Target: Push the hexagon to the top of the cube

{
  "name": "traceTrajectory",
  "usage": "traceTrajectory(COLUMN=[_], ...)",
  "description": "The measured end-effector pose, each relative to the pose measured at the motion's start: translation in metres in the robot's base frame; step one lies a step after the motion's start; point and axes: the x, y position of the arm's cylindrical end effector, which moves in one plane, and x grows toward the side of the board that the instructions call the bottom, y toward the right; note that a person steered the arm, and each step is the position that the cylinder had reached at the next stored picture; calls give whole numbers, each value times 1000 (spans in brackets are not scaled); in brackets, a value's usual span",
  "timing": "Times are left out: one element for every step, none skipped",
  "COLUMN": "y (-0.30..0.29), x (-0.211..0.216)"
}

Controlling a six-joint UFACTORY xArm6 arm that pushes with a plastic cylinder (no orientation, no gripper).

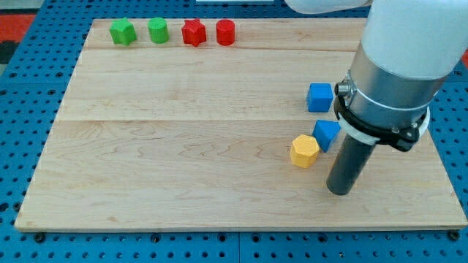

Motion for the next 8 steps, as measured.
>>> traceTrajectory(y=[1,-9,-43,-69,-105,-89,-84,-32], x=[-13,-41,-53,-34,-58,-83,-46,-54])
